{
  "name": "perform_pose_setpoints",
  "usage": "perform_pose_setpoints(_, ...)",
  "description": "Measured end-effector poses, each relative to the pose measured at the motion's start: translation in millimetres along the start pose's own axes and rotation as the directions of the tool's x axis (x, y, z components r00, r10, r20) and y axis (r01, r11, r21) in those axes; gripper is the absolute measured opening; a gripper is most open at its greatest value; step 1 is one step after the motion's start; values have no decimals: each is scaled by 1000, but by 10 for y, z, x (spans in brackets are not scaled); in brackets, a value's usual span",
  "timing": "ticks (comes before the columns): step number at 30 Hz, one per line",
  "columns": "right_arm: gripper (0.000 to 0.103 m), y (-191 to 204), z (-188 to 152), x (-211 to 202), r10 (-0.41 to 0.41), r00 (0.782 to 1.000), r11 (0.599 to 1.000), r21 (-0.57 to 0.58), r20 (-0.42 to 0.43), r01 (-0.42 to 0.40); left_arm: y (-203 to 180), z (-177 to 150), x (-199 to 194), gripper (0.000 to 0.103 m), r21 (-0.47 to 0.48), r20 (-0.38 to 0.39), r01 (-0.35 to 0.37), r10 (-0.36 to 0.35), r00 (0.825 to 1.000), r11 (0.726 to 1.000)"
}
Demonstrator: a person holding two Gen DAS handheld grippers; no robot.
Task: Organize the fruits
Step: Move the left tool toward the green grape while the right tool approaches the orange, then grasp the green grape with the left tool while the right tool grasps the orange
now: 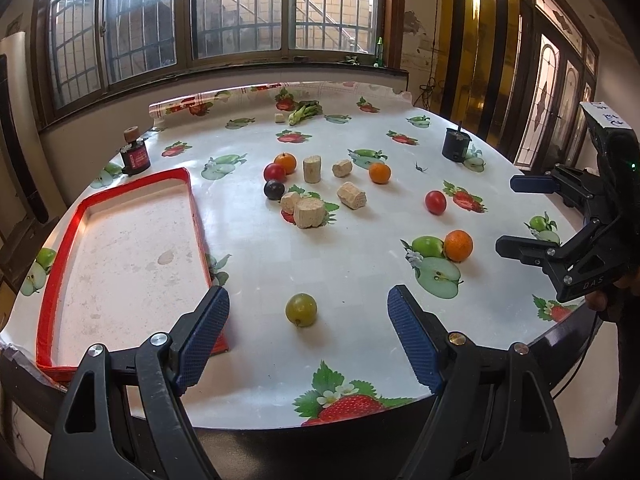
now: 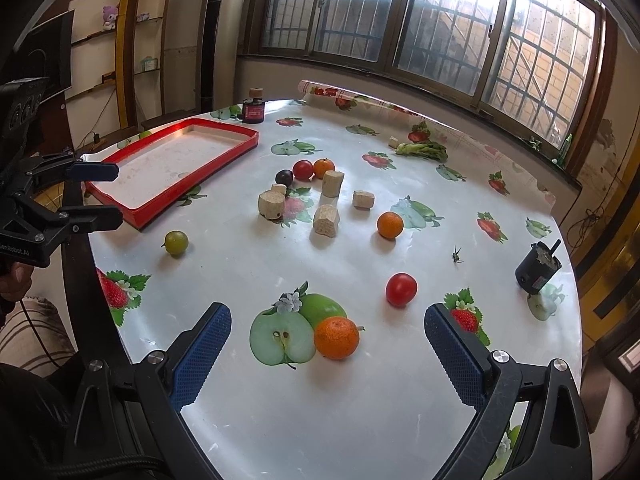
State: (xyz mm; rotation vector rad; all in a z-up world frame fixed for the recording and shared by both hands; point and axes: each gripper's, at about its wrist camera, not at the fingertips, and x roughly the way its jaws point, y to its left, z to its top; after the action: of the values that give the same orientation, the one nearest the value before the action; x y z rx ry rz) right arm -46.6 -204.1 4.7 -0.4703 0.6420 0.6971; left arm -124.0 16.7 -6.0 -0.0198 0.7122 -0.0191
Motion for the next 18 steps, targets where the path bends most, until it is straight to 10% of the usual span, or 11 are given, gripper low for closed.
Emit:
perform_pose_setpoints(13, 95, -139, -73, 375, 19, 997, 998, 67, -70, -14, 35, -38, 536, 82, -29, -143, -5, 1, 990, 1000)
perform_pose_setpoints(18, 75, -195, -134, 583, 45, 990, 994, 103, -130, -31, 47, -50, 777, 63, -27, -211, -19, 12, 977, 999)
